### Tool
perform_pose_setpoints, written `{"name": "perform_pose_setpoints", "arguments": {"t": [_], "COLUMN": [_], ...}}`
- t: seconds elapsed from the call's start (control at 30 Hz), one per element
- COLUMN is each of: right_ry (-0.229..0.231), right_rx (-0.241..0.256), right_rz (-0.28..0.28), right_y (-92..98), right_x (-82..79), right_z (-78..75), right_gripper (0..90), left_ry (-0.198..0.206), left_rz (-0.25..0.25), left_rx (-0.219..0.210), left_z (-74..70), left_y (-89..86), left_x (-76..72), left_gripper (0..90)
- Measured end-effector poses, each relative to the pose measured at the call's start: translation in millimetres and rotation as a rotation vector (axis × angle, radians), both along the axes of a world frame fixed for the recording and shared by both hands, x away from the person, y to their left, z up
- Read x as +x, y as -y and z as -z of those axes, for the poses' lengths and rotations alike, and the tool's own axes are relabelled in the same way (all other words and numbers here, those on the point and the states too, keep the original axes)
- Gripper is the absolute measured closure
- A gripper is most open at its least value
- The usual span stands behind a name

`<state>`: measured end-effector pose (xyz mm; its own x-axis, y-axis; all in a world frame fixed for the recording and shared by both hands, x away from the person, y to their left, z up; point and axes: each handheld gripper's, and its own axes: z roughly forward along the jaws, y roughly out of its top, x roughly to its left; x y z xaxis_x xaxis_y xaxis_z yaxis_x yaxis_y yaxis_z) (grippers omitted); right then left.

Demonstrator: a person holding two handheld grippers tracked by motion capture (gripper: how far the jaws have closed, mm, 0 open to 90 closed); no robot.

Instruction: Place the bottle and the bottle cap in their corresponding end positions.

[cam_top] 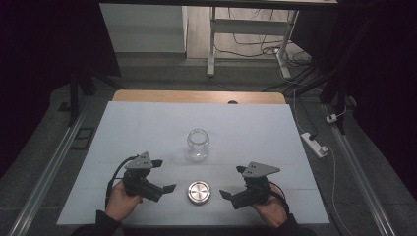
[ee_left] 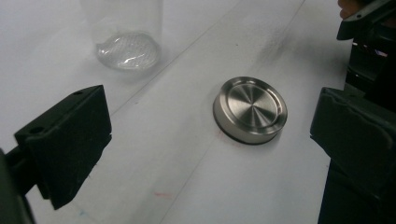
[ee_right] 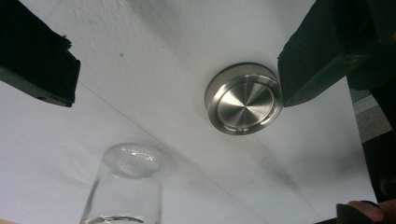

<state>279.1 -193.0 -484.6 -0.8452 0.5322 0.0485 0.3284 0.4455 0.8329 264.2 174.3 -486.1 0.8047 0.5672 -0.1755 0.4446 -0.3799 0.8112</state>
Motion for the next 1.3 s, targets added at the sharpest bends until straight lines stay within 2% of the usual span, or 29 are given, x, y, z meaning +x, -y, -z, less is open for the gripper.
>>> {"name": "perform_pose_setpoints", "arguments": {"t": [0.27,0.57,0.9,1.3], "right_ry": [0.005,0.005,-0.019,-0.026], "right_rx": [-0.015,-0.044,-0.037,-0.040], "right_rz": [0.033,0.060,0.099,0.182], "right_y": [12.3,23.1,40.8,65.6], "right_x": [-3.6,-8.7,-13.9,-23.8], "right_z": [0.4,3.3,5.5,7.3], "right_gripper": [0.0,0.0,0.0,0.0], "left_ry": [-0.004,-0.008,-0.026,-0.048], "left_rz": [-0.037,-0.075,-0.128,-0.206], "left_rx": [0.019,0.009,-0.001,0.013], "left_z": [4.5,7.0,12.8,22.4], "left_y": [-13.9,-27.8,-48.0,-74.1], "left_x": [-12.3,-25.7,-38.9,-60.4], "left_gripper": [0.0,0.0,0.0,0.0]}}
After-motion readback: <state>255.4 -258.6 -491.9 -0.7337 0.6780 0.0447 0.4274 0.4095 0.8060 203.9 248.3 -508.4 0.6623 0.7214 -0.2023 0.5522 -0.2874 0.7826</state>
